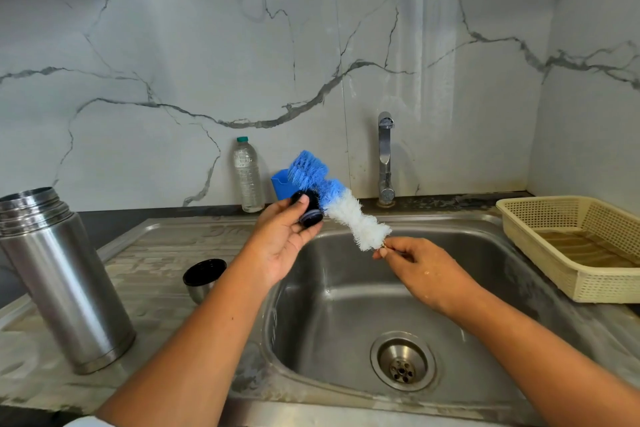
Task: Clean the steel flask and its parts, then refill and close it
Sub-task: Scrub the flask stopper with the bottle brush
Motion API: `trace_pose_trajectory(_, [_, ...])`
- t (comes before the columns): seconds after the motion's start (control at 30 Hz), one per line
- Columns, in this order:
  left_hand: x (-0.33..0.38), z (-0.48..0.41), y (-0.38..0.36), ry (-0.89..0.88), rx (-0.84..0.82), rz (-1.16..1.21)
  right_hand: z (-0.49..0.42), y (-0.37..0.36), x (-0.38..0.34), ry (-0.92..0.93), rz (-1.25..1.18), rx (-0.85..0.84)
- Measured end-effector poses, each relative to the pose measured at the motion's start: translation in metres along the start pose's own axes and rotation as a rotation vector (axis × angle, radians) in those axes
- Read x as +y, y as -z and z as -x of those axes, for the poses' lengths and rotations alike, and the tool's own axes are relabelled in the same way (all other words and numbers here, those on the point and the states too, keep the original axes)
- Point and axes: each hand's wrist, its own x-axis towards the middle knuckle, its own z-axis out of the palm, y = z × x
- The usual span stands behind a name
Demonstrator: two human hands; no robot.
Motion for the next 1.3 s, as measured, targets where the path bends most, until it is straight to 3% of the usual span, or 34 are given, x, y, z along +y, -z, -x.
trace_pose_trajectory(0.2, [0.005,-0.006,0.006,-0.091,0.109,0.138,0.004,0.001,-0.002,0.019,0.028,-0.023])
trace_pose_trajectory(0.33, [-0.003,0.000,0.001,-0.008,0.040,0.085,0.002,-0.005,-0.004,0.019,0.026,-0.018])
trace_pose_trajectory(0.5, [0.007,-0.007,0.011,-0.005,0.129,0.228,0.004,0.001,0.002,-0.012,0.063,-0.053])
trace_pose_trajectory(0.63, [0.001,-0.003,0.008,0.036,0.093,0.172,0.002,-0.006,0.000,-0.013,0.062,-0.049])
trace_pose_trajectory(0.87, [0.002,-0.008,0.008,0.073,0.100,0.284,0.002,0.002,0.004,-0.041,0.065,-0.040])
trace_pose_trajectory(1.3, [-0.001,-0.011,0.013,-0.069,0.102,0.076,0.002,0.001,0.001,-0.009,0.070,-0.031])
